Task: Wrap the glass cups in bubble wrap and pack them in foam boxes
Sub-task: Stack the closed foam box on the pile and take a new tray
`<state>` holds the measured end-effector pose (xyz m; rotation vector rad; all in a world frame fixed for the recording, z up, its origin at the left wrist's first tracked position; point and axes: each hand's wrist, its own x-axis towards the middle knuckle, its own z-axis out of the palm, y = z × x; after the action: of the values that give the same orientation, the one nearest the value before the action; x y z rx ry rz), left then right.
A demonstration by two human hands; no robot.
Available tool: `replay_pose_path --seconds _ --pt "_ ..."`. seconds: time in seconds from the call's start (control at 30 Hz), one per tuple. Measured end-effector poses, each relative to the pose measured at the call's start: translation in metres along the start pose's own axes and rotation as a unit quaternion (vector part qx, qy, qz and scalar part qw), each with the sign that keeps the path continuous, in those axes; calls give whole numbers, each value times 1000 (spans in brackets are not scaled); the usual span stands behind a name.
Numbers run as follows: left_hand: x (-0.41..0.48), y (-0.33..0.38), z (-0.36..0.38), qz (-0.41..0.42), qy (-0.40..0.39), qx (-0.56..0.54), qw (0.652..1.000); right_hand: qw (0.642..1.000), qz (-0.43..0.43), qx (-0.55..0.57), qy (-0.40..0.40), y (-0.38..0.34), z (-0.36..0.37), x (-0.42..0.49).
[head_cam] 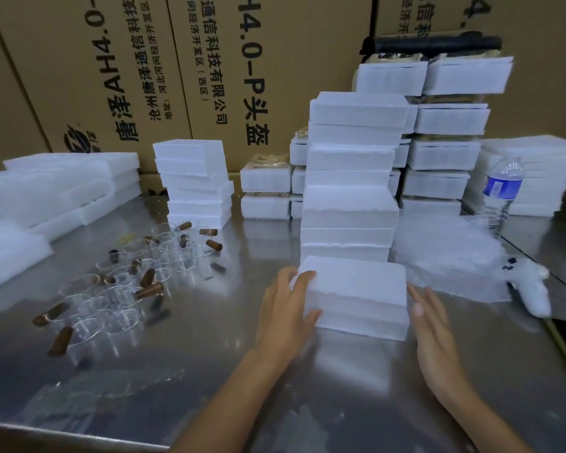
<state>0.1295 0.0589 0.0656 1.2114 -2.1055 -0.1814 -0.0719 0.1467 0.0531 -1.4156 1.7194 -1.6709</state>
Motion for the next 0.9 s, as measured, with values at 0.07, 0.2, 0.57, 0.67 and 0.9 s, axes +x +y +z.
replay_pose_path --seconds 0.07,0.2,0.57,0.67,0.9 --pt "0 0 -4 16 27 16 999 999 -44 -5 7 -4 1 -4" --pt "-2 -5 -11 1 145 -23 989 995 -97 -29 -19 -11 8 -10" --pt "-6 -25 -32 -434 38 -443 784 984 -33 -175 -1 1 17 -8" --pt "-6 -20 -39 -454 -64 -515 724 982 -30 -184 -5 1 19 -8" --pt "-8 -18 -45 -451 -189 -501 714 977 -31 -210 -13 0 21 -9"
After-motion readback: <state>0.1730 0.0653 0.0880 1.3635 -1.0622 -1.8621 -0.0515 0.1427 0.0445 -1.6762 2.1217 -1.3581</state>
